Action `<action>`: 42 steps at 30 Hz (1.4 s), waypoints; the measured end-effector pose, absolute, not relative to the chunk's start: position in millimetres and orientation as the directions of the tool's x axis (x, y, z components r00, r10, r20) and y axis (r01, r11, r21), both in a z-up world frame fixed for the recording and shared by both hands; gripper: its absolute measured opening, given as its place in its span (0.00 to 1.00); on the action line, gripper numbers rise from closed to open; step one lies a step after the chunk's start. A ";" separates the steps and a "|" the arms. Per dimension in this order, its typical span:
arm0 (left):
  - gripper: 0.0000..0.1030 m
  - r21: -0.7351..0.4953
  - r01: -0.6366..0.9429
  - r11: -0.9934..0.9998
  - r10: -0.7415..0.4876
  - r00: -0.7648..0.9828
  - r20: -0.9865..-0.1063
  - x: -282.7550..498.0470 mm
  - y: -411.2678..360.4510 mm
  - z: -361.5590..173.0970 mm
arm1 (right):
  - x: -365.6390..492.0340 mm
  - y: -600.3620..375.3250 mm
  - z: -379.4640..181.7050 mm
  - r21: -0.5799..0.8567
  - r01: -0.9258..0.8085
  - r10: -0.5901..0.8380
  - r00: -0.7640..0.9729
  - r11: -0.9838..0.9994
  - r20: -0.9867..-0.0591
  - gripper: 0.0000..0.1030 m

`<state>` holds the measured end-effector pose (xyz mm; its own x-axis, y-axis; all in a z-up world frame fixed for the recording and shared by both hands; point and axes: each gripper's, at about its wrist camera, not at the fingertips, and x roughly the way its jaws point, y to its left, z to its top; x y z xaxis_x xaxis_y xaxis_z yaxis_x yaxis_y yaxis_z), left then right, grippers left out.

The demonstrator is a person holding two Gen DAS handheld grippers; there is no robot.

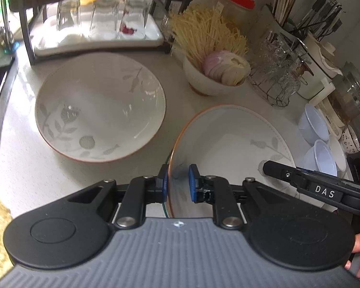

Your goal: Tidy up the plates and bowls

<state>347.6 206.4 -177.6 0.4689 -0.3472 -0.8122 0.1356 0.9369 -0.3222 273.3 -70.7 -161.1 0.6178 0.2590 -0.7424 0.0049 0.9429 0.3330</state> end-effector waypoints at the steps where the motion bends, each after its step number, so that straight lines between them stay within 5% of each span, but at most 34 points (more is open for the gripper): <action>1: 0.19 -0.327 0.131 0.936 -0.350 0.458 -0.817 348.8 205.2 -181.9 | 274.1 -70.6 -162.8 0.319 0.001 0.251 0.614 0.948 -0.748 0.30; 23: 0.27 -0.334 -0.007 0.943 -0.291 0.472 -0.832 345.7 205.5 -184.2 | 277.7 -83.7 -158.9 0.332 -0.005 0.262 0.626 0.943 -0.735 0.31; 42: 0.27 -0.269 0.029 0.963 -0.229 0.618 -0.752 311.1 169.9 -96.5 | 259.1 -95.9 -86.4 0.314 -0.135 0.311 0.718 0.940 -0.623 0.31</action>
